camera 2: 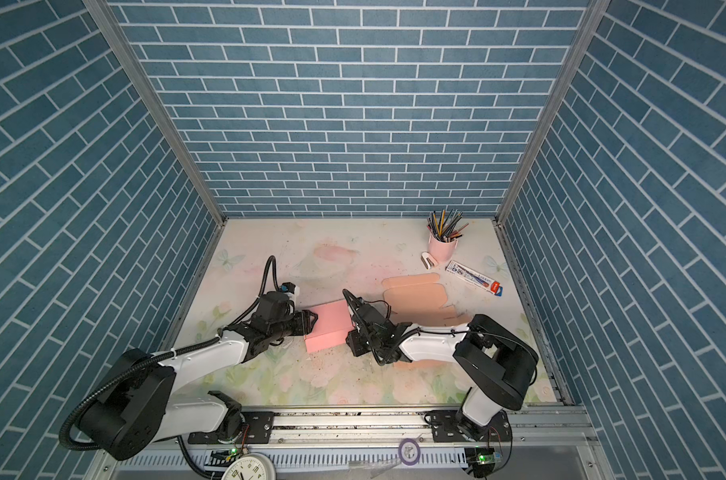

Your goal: Fold the paper box

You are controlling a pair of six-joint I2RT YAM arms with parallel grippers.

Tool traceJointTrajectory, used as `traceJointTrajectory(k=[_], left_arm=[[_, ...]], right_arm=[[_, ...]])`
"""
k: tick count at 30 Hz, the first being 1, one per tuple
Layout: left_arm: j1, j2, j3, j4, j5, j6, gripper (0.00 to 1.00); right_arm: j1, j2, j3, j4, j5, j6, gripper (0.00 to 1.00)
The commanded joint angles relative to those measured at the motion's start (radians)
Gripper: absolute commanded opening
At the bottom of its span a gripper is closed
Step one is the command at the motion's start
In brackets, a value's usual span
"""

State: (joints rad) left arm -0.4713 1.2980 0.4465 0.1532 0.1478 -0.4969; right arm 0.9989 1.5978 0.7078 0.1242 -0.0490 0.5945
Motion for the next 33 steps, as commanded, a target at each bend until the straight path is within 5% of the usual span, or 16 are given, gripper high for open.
traceJointTrajectory(k=[1,16,25,33], left_arm=[[0.005,-0.005,-0.017,-0.012,0.001,0.009,0.61],[0.044,-0.163,0.085,-0.25,-0.028,0.03,0.66],[0.117,-0.003,0.268,-0.285,0.059,0.094,0.71],[0.123,0.217,0.386,-0.253,0.224,0.123,0.73]], right_arm=[[-0.021,0.027,0.029,0.001,0.023,-0.021,0.41],[-0.109,0.008,0.033,-0.022,0.0,-0.049,0.4],[-0.124,-0.121,0.026,-0.083,0.016,-0.056,0.36],[-0.099,-0.082,0.086,-0.119,-0.062,-0.076,0.31]])
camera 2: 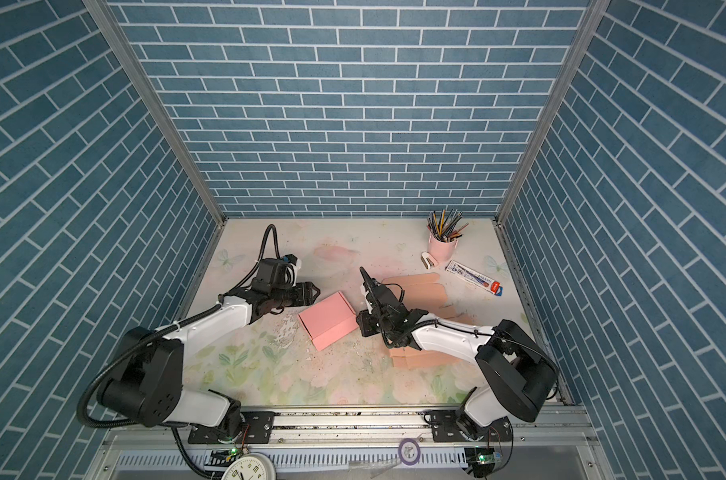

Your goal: Fold the paper box

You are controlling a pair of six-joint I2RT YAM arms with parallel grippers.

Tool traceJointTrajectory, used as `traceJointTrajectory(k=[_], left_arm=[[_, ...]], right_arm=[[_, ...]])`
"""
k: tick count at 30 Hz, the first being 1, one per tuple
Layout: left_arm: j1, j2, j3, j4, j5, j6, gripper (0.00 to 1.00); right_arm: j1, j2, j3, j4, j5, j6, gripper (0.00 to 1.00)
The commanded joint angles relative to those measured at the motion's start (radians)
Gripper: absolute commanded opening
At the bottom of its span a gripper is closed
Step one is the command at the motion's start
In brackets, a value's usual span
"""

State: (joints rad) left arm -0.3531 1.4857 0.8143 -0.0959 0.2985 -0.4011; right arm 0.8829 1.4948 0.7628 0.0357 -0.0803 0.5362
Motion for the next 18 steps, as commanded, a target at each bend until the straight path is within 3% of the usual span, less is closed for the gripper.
traceJointTrajectory(k=[1,18], left_arm=[[0.006,0.04,0.022,-0.001,0.075,0.026,0.73],[-0.016,0.061,-0.048,0.017,0.109,0.011,0.73]], right_arm=[[0.021,0.031,0.036,-0.027,-0.034,-0.014,0.31],[0.017,0.191,0.084,0.065,-0.09,-0.022,0.27]])
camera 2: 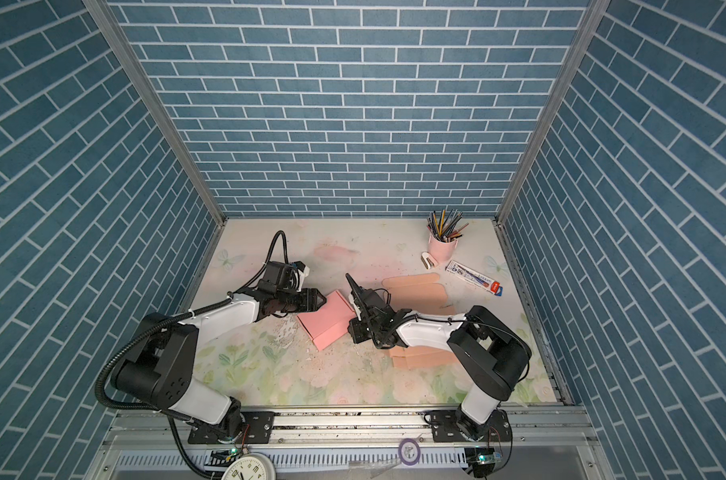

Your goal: Fold the paper box

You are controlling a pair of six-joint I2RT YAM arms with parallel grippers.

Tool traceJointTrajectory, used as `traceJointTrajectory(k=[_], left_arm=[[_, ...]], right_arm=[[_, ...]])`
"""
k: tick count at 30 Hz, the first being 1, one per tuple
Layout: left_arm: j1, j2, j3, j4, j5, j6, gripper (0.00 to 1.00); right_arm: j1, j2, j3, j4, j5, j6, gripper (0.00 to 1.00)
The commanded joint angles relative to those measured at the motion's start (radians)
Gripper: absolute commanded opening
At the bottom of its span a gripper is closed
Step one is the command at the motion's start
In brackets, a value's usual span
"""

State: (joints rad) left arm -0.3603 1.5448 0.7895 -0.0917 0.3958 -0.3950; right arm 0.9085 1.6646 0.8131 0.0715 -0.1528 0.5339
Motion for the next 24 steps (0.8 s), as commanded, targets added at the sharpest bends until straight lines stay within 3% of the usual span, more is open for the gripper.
traceJointTrajectory(k=[1,24], left_arm=[[-0.012,0.0,-0.029,0.013,0.011,0.003,0.72],[-0.06,-0.058,-0.13,0.116,0.087,-0.058,0.68]], right_arm=[[-0.01,0.029,0.036,0.033,-0.021,-0.022,0.27],[-0.022,0.121,0.123,0.066,-0.064,-0.035,0.26]])
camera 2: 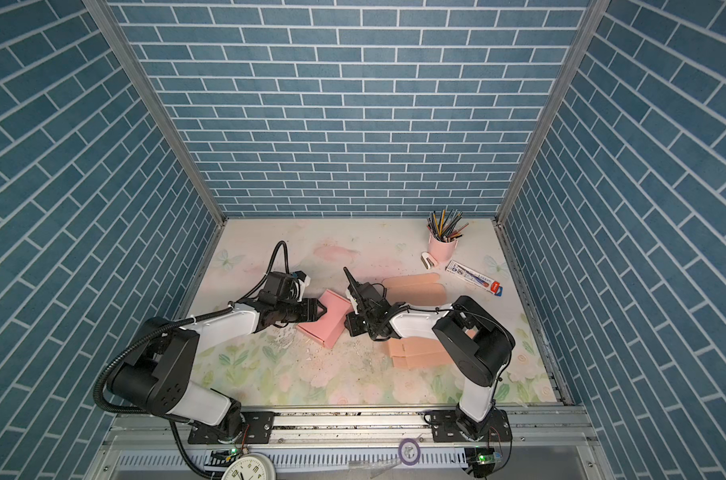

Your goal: Fold the paper box

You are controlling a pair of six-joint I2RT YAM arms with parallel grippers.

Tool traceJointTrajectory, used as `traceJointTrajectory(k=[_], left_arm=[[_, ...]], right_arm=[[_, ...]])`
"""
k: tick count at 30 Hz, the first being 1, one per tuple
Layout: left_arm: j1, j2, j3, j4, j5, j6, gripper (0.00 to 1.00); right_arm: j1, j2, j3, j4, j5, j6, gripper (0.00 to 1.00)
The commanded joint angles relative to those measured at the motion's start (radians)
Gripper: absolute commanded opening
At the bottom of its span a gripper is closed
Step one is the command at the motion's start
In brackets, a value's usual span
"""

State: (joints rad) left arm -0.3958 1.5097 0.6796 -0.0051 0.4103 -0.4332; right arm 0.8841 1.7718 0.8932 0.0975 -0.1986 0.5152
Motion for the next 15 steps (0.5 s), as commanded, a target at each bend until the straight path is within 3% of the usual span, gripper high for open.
traceJointTrajectory(k=[1,7,15], left_arm=[[-0.026,-0.025,-0.028,0.037,0.078,-0.028,0.68],[-0.049,-0.043,-0.053,0.059,0.082,-0.058,0.68],[-0.031,-0.105,-0.065,-0.001,0.022,-0.062,0.72]], right_arm=[[0.003,0.016,0.047,0.041,-0.018,-0.017,0.26],[0.009,0.028,0.065,0.031,-0.021,-0.024,0.26],[0.005,-0.057,-0.052,0.028,0.017,-0.009,0.26]])
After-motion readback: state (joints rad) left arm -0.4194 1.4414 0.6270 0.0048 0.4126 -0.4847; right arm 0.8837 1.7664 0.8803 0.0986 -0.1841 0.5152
